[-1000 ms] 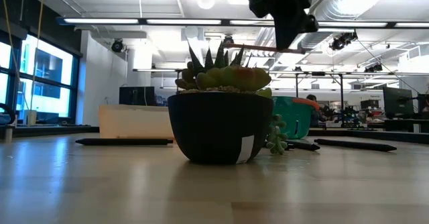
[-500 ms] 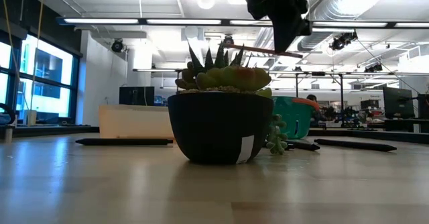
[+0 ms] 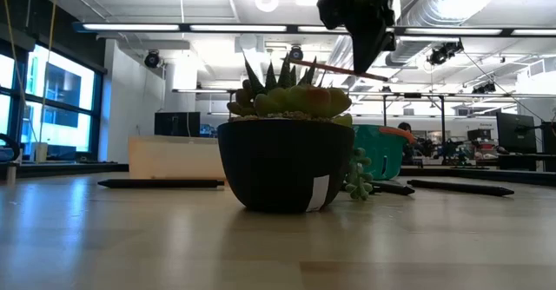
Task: Sort pens & pencils
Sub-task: Put the orange pencil into the orange bin
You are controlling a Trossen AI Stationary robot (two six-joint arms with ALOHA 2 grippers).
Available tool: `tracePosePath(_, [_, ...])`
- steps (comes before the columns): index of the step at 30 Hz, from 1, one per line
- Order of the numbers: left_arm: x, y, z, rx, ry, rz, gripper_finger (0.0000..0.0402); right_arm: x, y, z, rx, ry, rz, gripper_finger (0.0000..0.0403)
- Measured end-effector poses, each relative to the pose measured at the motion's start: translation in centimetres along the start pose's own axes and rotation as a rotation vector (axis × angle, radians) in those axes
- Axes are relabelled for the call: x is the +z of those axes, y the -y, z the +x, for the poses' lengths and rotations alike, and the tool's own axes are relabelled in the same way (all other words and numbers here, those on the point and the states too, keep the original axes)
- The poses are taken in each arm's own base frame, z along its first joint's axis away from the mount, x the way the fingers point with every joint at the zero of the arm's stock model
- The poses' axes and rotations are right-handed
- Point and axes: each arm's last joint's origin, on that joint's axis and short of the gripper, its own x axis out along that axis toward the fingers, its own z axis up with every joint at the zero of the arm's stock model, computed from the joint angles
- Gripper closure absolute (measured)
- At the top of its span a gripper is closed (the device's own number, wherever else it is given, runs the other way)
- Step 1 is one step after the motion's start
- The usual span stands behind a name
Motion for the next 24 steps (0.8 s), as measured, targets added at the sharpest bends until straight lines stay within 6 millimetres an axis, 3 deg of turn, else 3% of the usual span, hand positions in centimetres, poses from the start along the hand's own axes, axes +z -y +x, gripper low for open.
tracePosePath(11, [0.0, 0.0, 0.0, 0.000, 0.000, -0.032, 0.0325, 0.7, 1.7, -0.1, -0.011, 0.016, -0.043, 0.0403])
tracePosePath(24, [0.0, 0.0, 0.1, 0.002, -0.003, -0.066, 0.0325, 1.3, 2.0, -0.1, -0.009, 0.065, -0.108, 0.0403])
